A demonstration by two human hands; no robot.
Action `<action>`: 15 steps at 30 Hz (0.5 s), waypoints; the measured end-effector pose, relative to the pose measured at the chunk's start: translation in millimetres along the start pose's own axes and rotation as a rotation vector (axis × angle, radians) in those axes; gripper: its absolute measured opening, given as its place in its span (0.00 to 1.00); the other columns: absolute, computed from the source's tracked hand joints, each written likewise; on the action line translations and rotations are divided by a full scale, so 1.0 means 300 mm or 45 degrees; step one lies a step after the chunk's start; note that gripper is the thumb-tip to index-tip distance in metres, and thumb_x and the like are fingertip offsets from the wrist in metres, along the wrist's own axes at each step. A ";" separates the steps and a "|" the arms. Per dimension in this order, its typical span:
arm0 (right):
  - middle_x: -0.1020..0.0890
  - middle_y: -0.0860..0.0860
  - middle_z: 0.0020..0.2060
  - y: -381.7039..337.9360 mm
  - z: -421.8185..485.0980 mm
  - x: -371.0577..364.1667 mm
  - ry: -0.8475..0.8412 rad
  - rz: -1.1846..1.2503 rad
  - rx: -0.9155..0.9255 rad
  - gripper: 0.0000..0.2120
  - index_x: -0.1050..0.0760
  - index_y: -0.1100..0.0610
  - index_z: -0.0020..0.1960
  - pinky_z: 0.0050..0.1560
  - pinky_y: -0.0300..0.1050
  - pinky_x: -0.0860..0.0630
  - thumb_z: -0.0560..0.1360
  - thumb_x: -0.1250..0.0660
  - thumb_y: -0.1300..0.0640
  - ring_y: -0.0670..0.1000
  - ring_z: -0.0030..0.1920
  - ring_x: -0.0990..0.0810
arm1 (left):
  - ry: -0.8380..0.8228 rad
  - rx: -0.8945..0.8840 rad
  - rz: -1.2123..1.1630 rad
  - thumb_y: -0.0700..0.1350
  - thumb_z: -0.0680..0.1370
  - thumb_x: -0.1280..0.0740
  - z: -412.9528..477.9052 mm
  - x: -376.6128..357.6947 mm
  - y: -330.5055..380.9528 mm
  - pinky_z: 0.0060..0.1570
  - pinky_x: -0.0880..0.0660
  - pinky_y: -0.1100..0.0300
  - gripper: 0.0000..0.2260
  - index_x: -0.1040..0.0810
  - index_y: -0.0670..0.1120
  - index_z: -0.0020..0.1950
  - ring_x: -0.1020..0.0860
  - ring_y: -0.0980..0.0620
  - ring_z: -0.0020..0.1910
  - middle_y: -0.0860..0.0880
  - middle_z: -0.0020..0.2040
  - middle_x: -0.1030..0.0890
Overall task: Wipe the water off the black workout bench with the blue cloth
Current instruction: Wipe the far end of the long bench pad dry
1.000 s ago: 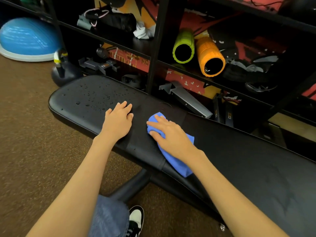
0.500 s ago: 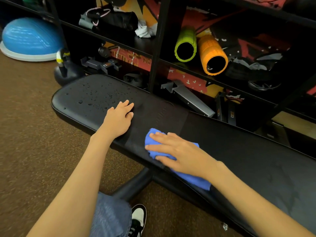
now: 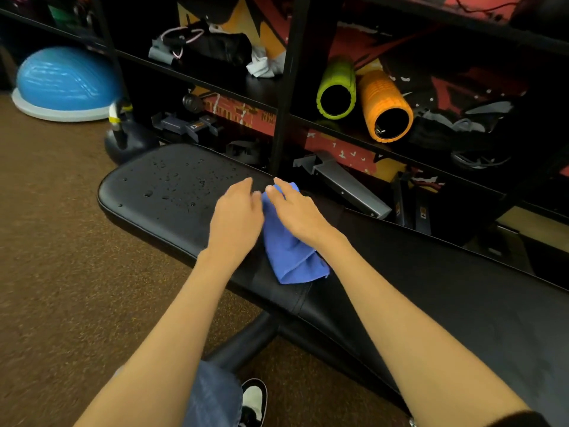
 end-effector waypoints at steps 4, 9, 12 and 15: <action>0.29 0.46 0.68 0.029 -0.101 0.134 0.189 0.153 0.034 0.20 0.35 0.47 0.72 0.65 0.42 0.36 0.81 0.48 0.45 0.47 0.67 0.31 | -0.077 -0.144 0.142 0.51 0.82 0.43 -0.036 -0.108 0.131 0.62 0.34 0.49 0.23 0.34 0.35 0.69 0.30 0.40 0.64 0.38 0.64 0.27; 0.28 0.49 0.68 0.191 -0.239 0.301 0.393 -0.166 -0.014 0.20 0.35 0.50 0.71 0.60 0.40 0.36 0.81 0.46 0.49 0.46 0.65 0.31 | -0.154 -0.224 0.608 0.63 0.77 0.42 -0.043 -0.282 0.145 0.68 0.40 0.50 0.38 0.46 0.36 0.75 0.36 0.42 0.69 0.41 0.70 0.34; 0.40 0.54 0.75 0.304 -0.259 0.276 0.316 -0.460 -0.096 0.23 0.43 0.51 0.75 0.73 0.52 0.46 0.81 0.49 0.46 0.55 0.76 0.47 | -0.076 -0.242 0.545 0.56 0.78 0.41 -0.057 -0.270 0.153 0.62 0.36 0.52 0.28 0.35 0.37 0.70 0.28 0.45 0.60 0.43 0.60 0.26; 0.46 0.55 0.76 0.353 -0.264 0.252 0.338 -0.749 -0.123 0.25 0.48 0.51 0.77 0.74 0.53 0.52 0.82 0.53 0.45 0.57 0.77 0.53 | -0.067 -0.425 0.479 0.51 0.76 0.46 -0.126 -0.251 0.185 0.54 0.30 0.52 0.21 0.23 0.38 0.55 0.22 0.44 0.50 0.44 0.49 0.21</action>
Point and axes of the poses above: each hand's wrist, its own z-axis towards the middle knuckle, its own x-axis out of the back of the hand, y = z × x, the point moved 9 cm from there along z, towards the middle knuckle
